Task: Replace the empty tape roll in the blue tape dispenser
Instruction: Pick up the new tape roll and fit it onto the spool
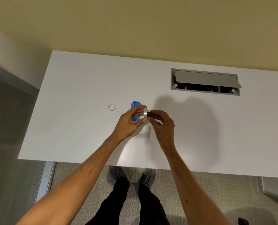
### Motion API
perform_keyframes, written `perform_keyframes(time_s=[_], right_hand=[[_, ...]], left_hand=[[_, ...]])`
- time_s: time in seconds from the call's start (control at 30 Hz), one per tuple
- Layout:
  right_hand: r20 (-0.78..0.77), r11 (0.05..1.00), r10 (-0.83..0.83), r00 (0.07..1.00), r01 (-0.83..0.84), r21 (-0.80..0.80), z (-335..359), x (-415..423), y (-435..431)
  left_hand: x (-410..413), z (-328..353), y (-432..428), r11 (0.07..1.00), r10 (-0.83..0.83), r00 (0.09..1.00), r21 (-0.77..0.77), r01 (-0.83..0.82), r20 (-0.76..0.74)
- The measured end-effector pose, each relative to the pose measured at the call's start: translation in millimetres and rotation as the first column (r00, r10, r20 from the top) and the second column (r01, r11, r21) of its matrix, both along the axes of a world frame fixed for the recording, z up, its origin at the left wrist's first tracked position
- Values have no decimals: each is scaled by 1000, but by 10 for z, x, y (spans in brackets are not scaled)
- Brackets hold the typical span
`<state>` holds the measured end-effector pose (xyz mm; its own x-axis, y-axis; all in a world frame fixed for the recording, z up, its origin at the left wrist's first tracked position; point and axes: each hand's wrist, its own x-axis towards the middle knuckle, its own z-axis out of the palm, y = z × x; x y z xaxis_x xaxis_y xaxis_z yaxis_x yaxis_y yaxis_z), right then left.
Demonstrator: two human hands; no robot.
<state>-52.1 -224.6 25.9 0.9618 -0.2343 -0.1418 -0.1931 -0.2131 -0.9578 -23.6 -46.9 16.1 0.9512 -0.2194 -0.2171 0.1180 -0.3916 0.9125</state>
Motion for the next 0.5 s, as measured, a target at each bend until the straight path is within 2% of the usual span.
perform_keyframes(time_s=[0.37,0.5], right_hand=[[3,997,49,999,-49,-55,-40,80,-9],[-23,998,61,998,-62,-15,-63,97,-15]], left_hand=[[29,-35,40,1000,-26,999,-12,26,-31],[36,-23,63,998,-24,998,-53,21,-65]])
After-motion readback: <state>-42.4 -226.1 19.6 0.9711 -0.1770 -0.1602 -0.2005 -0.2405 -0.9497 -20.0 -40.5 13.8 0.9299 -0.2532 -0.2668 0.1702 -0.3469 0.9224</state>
